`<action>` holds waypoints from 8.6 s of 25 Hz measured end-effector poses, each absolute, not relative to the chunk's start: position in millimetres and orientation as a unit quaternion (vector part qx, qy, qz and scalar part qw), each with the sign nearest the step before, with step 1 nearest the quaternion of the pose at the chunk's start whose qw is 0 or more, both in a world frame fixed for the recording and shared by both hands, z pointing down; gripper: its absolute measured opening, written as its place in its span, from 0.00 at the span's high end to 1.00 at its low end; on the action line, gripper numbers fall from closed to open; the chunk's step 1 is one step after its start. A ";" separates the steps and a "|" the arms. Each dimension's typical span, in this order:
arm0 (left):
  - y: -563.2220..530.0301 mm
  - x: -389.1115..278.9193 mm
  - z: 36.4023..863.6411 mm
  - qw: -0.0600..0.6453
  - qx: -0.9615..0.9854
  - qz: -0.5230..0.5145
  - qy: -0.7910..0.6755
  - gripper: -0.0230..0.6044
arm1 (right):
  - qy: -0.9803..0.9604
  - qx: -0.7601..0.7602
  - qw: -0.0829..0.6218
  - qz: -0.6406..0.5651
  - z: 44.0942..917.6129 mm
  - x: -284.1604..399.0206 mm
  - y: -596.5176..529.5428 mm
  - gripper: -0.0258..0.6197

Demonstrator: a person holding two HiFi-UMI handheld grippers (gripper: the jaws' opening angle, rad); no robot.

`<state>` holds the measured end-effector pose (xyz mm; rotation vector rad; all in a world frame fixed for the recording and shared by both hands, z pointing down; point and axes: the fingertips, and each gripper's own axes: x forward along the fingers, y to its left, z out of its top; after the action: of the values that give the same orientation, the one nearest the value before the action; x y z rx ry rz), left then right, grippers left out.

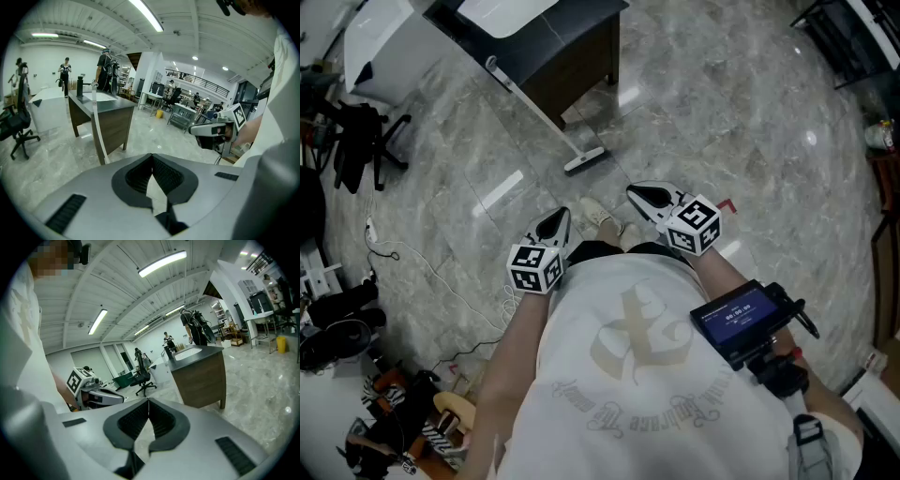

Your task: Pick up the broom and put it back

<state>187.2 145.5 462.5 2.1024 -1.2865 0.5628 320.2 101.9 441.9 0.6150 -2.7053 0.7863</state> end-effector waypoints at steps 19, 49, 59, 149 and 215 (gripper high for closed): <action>179.7 160.2 451.5 0.293 0.782 0.199 -0.513 0.94 | -0.936 0.210 0.122 0.255 440.0 298.0 117.3 0.93; 155.3 -24.2 459.4 0.304 0.800 0.154 -0.493 0.94 | -0.913 0.293 0.155 0.236 424.6 149.8 91.4 0.93; 152.2 -67.8 451.7 0.292 0.799 0.140 -0.507 0.94 | -0.914 0.303 0.159 0.220 410.9 118.8 80.8 0.93; 104.7 -91.5 497.8 0.420 0.652 0.154 -0.612 0.94 | -0.822 0.275 0.408 0.287 721.2 62.2 -152.8 0.66; 29.9 -94.2 516.5 0.400 0.730 0.178 -0.525 0.94 | -0.801 0.349 0.424 0.239 717.3 139.0 -164.3 0.81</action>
<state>-94.2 29.9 516.5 1.8463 -1.3272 0.4493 139.0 -164.3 717.3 0.8718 -2.0031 0.5986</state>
